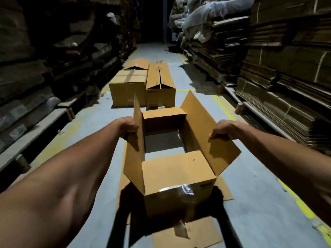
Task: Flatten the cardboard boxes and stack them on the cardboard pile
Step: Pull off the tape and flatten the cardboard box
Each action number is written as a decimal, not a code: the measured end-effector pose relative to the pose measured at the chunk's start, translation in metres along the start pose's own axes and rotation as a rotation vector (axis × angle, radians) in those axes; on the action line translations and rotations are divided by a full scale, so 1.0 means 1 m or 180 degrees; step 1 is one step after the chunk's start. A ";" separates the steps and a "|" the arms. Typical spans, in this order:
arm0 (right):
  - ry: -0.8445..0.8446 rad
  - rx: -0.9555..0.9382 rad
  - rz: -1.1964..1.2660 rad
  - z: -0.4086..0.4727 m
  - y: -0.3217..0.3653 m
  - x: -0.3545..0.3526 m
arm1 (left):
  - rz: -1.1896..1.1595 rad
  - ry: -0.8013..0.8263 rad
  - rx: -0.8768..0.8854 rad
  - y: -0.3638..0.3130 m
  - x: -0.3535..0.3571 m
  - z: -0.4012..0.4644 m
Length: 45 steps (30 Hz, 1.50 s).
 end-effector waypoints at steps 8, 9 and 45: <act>-0.0876 -0.0620 -0.0351 0.006 0.051 -0.024 | 0.0269 0.0442 0.0310 0.002 0.000 -0.007; -0.0906 -0.0606 -0.0372 0.008 0.050 -0.026 | 0.0259 0.0509 0.0318 0.005 0.001 -0.008; 0.1346 -0.0181 -0.1818 -0.007 -0.009 0.010 | -0.0251 0.0167 0.0302 -0.038 0.035 0.016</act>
Point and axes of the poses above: each hand's wrist, its own z-axis towards the middle knuckle, its own x-axis out of the palm, y = z × x, the point moved 7 cm from there along z, towards the middle knuckle, and after that the axes turned 10 degrees about -x, right-handed, at the moved point
